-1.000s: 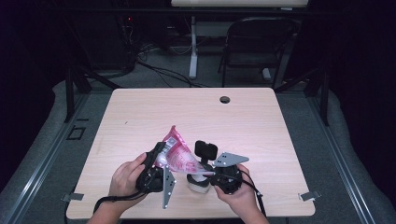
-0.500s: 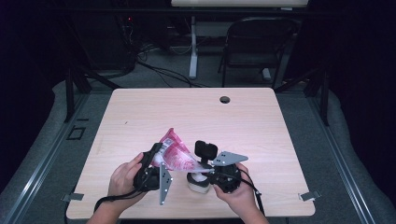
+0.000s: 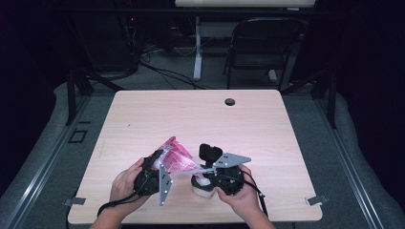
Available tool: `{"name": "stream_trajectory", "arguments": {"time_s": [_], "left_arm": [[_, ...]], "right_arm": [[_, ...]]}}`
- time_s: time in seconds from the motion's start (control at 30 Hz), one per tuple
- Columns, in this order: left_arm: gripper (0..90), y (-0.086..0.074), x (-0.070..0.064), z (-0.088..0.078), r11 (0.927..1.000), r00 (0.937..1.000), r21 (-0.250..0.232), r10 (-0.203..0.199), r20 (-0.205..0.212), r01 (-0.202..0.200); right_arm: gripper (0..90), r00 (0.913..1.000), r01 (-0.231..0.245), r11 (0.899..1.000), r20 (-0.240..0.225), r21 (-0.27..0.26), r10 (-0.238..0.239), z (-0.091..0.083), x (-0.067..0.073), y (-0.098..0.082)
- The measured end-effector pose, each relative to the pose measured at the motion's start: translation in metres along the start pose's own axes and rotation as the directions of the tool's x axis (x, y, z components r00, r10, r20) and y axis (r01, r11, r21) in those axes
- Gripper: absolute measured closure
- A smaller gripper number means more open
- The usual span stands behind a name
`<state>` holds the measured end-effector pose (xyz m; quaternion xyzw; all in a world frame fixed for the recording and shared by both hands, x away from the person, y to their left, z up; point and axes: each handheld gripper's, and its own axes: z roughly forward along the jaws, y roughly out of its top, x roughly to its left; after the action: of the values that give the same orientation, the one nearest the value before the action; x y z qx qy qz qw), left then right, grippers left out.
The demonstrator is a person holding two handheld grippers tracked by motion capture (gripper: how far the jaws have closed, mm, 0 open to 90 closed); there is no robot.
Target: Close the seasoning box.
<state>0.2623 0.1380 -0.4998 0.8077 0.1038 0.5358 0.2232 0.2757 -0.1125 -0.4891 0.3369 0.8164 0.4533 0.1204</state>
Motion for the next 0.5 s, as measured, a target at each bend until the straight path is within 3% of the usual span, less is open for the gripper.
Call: {"name": "stream_trajectory", "arguments": {"time_s": [0.5], "left_arm": [[70.8,-0.012,-0.007,0.01,0.9986,0.9966,0.029,-0.046,0.068,0.044]], "right_arm": [[88.9,1.0,0.005,1.0,0.004,-0.014,-0.005,0.001,0.001,0.003]]}}
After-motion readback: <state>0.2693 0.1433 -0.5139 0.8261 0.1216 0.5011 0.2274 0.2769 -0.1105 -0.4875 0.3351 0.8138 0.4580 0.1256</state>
